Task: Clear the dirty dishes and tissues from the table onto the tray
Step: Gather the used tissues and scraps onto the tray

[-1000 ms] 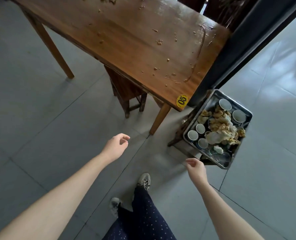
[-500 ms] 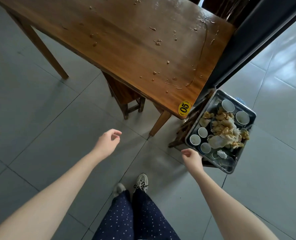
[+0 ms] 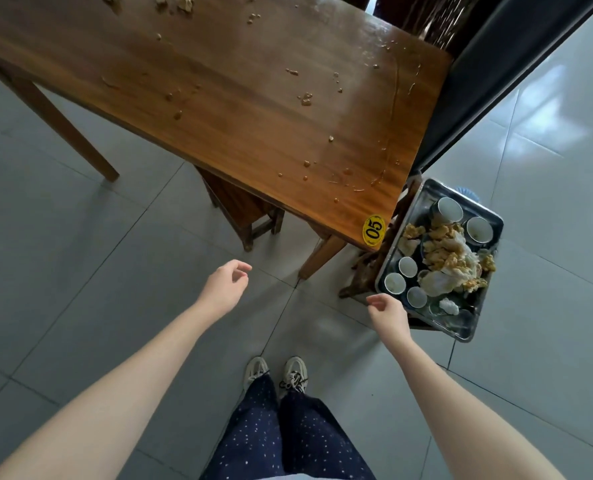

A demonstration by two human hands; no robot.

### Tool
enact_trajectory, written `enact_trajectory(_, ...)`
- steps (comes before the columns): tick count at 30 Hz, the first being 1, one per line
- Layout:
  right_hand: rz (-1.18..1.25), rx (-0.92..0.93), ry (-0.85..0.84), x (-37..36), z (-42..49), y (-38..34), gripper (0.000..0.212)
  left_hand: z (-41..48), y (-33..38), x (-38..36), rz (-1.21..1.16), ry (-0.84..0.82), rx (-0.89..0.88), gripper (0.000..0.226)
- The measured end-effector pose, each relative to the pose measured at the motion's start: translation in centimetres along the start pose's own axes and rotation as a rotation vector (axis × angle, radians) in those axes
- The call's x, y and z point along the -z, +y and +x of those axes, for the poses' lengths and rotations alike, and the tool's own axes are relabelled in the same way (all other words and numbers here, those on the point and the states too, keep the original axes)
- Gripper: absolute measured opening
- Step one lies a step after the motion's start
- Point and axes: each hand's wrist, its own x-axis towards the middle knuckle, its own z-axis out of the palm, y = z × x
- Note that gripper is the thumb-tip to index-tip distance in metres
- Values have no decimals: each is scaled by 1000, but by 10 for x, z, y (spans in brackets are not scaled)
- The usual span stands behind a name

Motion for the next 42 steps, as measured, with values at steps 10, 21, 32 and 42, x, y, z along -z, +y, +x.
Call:
enact_trajectory(10,33,20,5,-17,-1,-5,25,8,-6,-7,24,-41,1,18)
enact_trajectory(21,-53,49,-51,-48,48,8,34,36,-40,-28,58,9,15,24)
enact_trajectory(32,-127,127,-55,-160,160,82,31,156,-124,-121,42,-2,-25,24)
enact_trajectory(42,42,210,59,-275,268,182,25,281,-200,-229,21,-9,-206,23)
